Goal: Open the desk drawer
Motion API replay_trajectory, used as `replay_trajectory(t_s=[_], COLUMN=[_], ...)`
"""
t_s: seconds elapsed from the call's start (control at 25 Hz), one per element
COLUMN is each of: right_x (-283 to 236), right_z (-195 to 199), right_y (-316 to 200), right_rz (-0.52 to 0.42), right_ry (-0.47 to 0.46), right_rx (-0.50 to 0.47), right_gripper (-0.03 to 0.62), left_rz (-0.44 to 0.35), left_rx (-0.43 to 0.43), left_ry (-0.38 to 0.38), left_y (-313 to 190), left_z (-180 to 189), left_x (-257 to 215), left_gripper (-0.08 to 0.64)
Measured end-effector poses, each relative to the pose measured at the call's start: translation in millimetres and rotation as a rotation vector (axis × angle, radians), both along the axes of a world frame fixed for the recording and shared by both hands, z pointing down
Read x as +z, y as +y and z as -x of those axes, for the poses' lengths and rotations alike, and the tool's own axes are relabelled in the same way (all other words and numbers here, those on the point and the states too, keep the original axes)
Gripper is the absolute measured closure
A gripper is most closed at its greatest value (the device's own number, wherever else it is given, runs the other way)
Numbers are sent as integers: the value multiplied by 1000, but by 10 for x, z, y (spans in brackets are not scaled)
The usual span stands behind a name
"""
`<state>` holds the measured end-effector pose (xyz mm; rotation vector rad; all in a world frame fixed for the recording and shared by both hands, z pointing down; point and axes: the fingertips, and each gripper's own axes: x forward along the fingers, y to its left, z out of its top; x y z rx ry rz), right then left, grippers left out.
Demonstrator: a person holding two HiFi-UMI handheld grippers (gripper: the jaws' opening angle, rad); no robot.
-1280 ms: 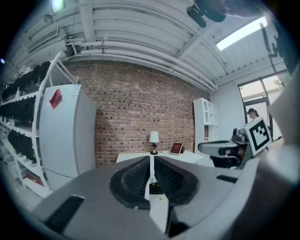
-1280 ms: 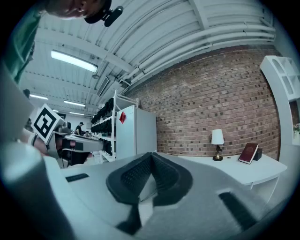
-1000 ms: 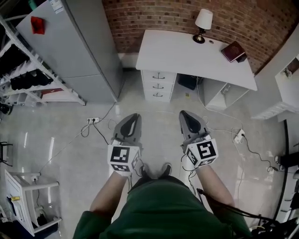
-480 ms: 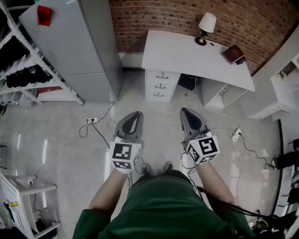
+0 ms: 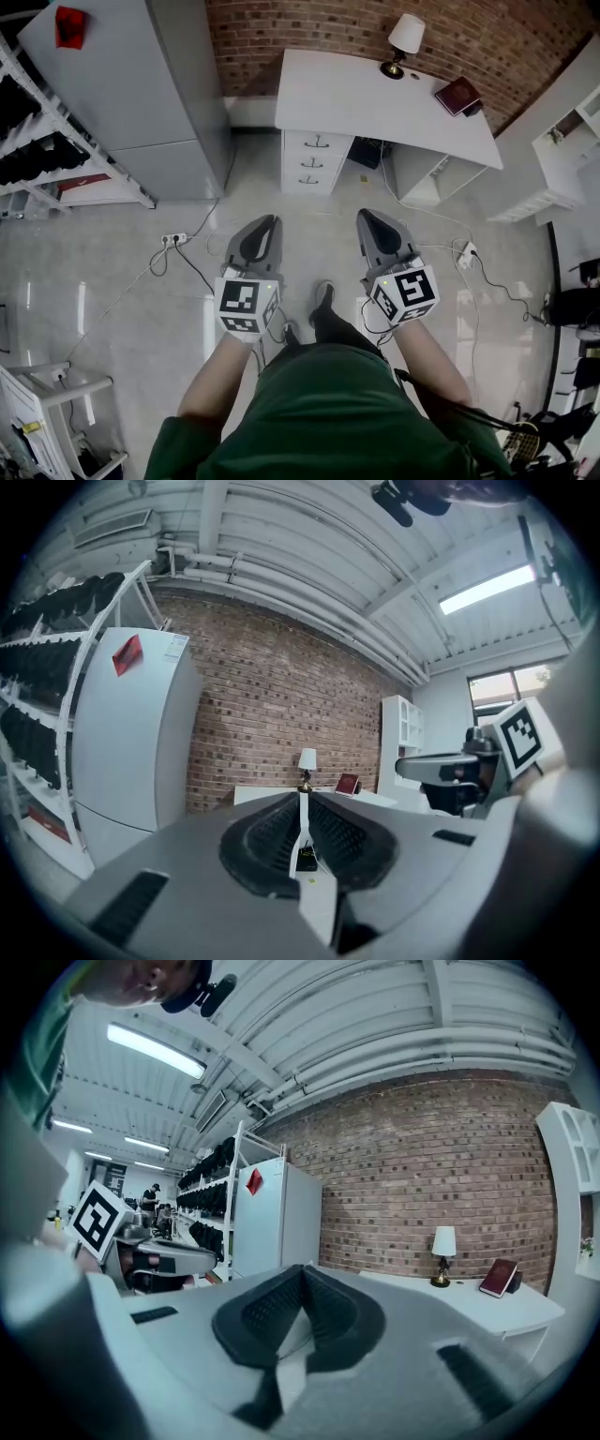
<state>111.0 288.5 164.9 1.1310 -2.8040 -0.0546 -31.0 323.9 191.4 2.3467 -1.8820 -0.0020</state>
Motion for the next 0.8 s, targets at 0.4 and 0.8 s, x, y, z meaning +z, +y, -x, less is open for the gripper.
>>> replay_trajectory(t_s=[0.4, 0.8], right_x=[54, 125], right_z=[50, 115], right_y=[-568, -1648], right_rz=[-11, -79], right_ry=[-47, -25], right_rx=[0, -78], right_gripper=[592, 592], left_rz=[17, 78], left_rx=[-30, -31], left_ry=[-57, -113], left_y=[-495, -1540], left_z=[80, -138], left_x=[-22, 56], left_gripper=[540, 540])
